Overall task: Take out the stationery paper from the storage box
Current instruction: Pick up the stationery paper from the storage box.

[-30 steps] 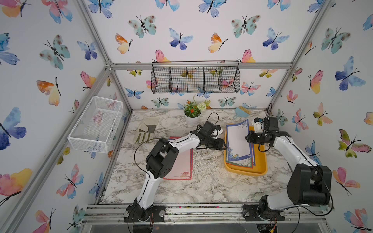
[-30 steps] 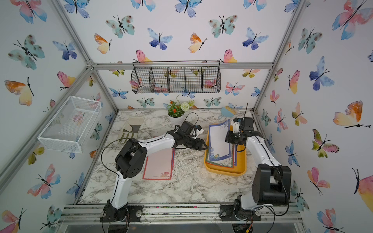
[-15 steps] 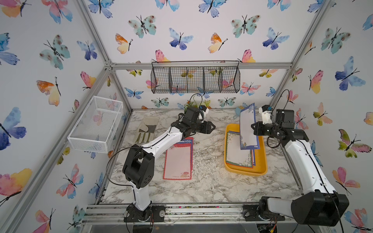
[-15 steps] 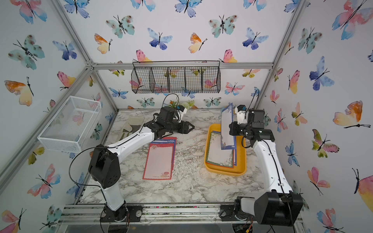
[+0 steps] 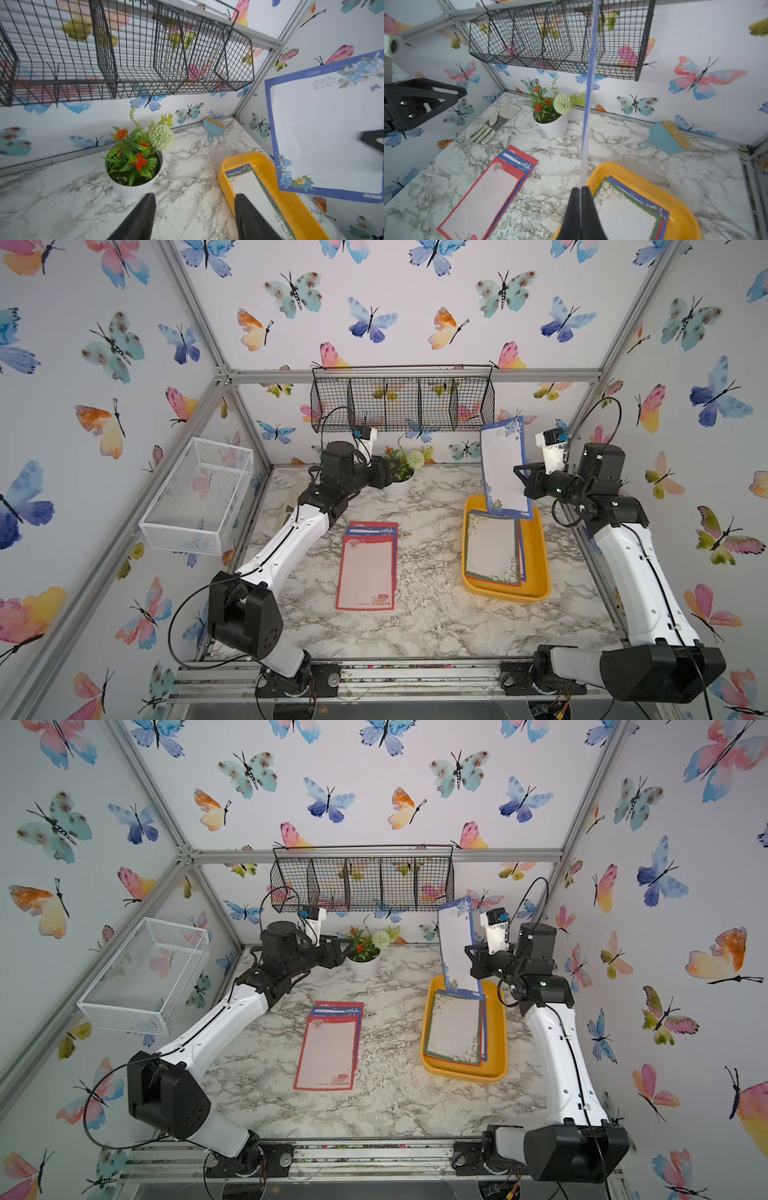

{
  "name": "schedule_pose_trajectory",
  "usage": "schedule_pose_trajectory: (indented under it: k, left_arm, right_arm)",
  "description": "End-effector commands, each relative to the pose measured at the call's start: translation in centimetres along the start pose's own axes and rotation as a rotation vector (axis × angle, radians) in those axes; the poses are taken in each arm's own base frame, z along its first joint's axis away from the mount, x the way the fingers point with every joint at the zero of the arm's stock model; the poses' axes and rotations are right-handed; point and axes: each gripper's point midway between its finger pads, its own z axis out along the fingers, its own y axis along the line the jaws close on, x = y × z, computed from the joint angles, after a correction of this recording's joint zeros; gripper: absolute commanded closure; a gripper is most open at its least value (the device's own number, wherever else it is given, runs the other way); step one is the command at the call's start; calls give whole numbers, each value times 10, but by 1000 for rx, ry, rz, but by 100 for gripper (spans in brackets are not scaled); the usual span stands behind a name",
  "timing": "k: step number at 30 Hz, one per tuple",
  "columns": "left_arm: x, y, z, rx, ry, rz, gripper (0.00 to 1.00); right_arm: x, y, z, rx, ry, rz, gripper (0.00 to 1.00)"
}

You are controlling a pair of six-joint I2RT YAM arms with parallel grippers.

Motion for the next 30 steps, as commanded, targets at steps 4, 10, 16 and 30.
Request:
schedule_pose_trajectory:
  k: [4,10,16,30]
  left_arm:
    - [-52,-16,-51,163,-235,98,35]
    - [-48,-31,-75,359,-286,85,31]
    - [-43,-39,-81,527,-252,13,32]
    - [-32,-56,-83,690,-171,-33,37]
  right_arm:
    - [-59,68,3,-261,-185,-138,98]
    - [-75,99,10,-454,-312,-120,98]
    - [-77,131,8,-638,-359,-137,98]
    - [-62,179,-5,-941,-341,-95,98]
